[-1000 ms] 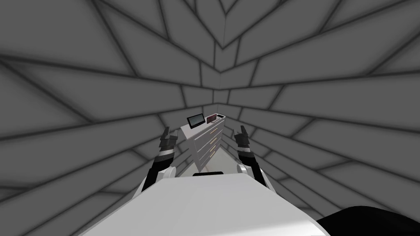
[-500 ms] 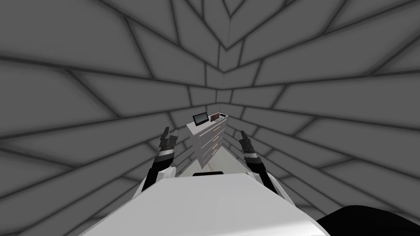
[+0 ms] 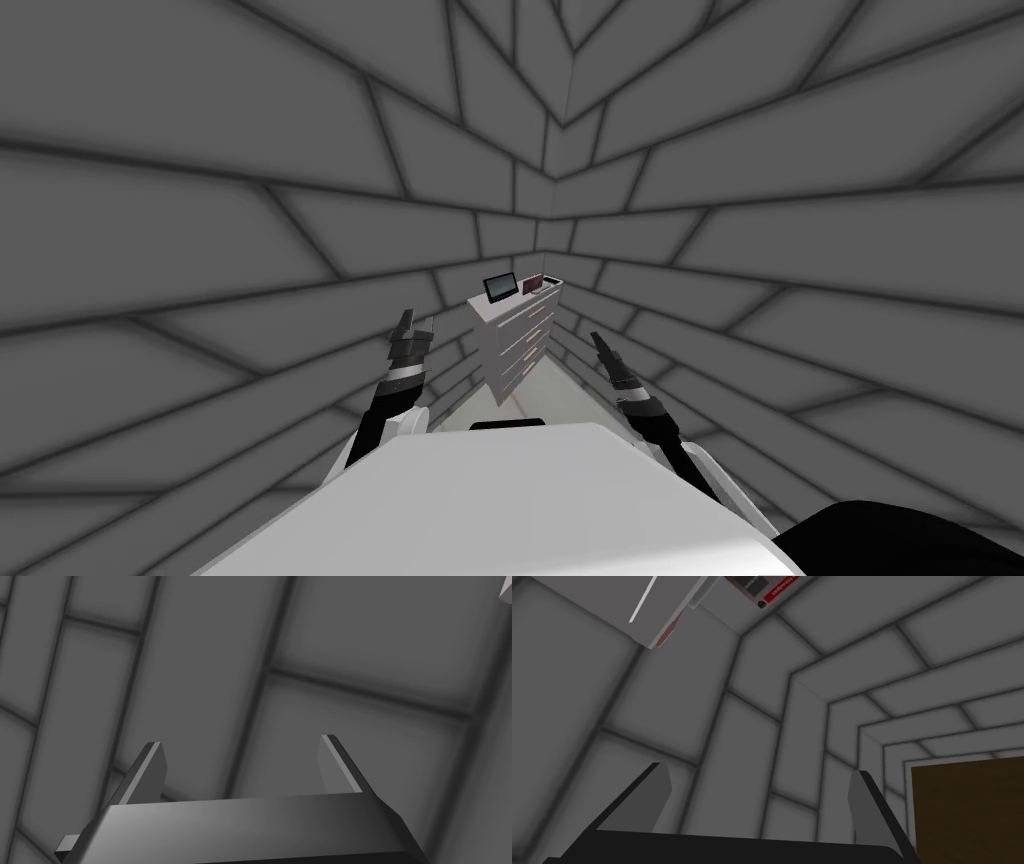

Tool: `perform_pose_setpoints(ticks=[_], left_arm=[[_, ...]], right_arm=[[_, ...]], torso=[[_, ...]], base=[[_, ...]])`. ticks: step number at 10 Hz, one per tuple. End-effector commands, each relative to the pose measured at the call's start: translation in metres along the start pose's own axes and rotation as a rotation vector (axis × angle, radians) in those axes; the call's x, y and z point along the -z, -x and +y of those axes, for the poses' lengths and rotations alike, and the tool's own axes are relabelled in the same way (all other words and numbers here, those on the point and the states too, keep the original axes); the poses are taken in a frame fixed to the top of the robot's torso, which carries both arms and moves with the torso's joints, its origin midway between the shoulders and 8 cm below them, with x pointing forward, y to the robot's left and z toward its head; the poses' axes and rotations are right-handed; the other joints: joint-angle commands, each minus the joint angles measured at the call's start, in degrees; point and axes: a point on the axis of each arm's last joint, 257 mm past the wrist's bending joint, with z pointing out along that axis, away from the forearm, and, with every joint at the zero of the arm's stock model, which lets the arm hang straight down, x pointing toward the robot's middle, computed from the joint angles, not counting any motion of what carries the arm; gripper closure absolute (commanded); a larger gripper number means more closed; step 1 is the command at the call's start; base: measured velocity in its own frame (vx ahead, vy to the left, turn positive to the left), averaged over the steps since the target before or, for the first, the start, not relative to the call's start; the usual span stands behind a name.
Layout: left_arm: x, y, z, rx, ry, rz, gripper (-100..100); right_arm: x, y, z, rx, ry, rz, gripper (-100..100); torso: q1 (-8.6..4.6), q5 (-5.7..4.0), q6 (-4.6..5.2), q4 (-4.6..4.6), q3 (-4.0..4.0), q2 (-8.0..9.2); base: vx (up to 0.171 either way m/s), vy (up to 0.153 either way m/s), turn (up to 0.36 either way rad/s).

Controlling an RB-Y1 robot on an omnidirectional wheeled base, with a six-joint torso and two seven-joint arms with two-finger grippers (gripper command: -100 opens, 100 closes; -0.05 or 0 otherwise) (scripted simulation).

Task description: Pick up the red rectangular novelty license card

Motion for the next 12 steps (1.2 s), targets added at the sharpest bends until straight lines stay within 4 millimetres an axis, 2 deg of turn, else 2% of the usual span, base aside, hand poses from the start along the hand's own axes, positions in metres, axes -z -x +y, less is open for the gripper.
perform_pose_setpoints(ticks=[1, 2, 3, 4, 5, 6, 7, 8, 9, 10, 11, 12], left_arm=[[0.000, 0.000, 0.000, 0.000, 0.000, 0.000, 0], [0.000, 0.000, 0.000, 0.000, 0.000, 0.000, 0], [0.000, 0.000, 0.000, 0.000, 0.000, 0.000, 0], [0.000, 0.000, 0.000, 0.000, 0.000, 0.000, 0], [0.000, 0.000, 0.000, 0.000, 0.000, 0.000, 0], [0.000, 0.000, 0.000, 0.000, 0.000, 0.000, 0], [0.000, 0.000, 0.000, 0.000, 0.000, 0.000, 0], [0.000, 0.000, 0.000, 0.000, 0.000, 0.000, 0], [0.000, 0.000, 0.000, 0.000, 0.000, 0.000, 0], [0.000, 0.000, 0.000, 0.000, 0.000, 0.000, 0], [0.000, 0.000, 0.000, 0.000, 0.000, 0.000, 0], [0.000, 0.000, 0.000, 0.000, 0.000, 0.000, 0]], right_arm=[[0.017, 0.006, -0.019, 0.136, -0.024, 0.060, -100], [0.016, 0.006, -0.019, 0.141, -0.021, 0.067, -100], [0.030, 0.013, -0.031, 0.261, -0.030, 0.120, -100], [0.032, 0.013, -0.036, 0.266, -0.037, 0.132, -100], [0.049, 0.020, -0.052, 0.381, -0.053, 0.191, -100], [0.049, 0.022, -0.053, 0.392, -0.051, 0.203, -100], [0.066, 0.030, -0.066, 0.503, -0.060, 0.265, -100], [0.066, 0.033, -0.070, 0.517, -0.060, 0.281, -100], [0.085, 0.042, -0.084, 0.625, -0.071, 0.348, -100], [0.084, 0.046, -0.086, 0.642, -0.066, 0.364, -100], [0.101, 0.057, -0.097, 0.747, -0.067, 0.434, -100], [0.102, 0.061, -0.101, 0.763, -0.068, 0.454, -100]], torso=[[0.00, 0.00, 0.00, 0.00, 0.00, 0.00], [0.04, 0.01, -0.01, 0.00, 0.00, 0.02], [-0.01, -0.01, 0.00, -0.01, -0.02, -0.03], [0.01, 0.00, -0.02, 0.00, 0.00, 0.00], [-0.03, -0.01, 0.00, 0.00, 0.00, -0.01], [0.02, 0.00, -0.01, 0.00, -0.01, -0.01], [-0.02, -0.01, 0.00, -0.01, -0.03, -0.06], [0.03, 0.00, -0.02, -0.01, -0.03, -0.04], [0.02, 0.00, 0.00, -0.01, -0.04, -0.07], [0.07, 0.02, -0.02, -0.01, -0.03, -0.05], [-0.01, 0.00, -0.01, -0.01, -0.04, -0.07], [0.01, 0.00, -0.03, -0.02, -0.05, -0.08]], base=[[-0.057, 0.075, 0.123], [-0.048, 0.057, 0.044], [-0.062, 0.069, 0.117], [-0.056, 0.053, 0.052], [-0.052, 0.072, 0.123], [-0.037, 0.059, 0.060], [-0.048, 0.077, 0.139], [-0.036, 0.071, 0.072], [-0.045, 0.089, 0.142], [-0.040, 0.060, 0.072], [-0.035, 0.070, 0.161], [-0.028, 0.054, 0.072]])
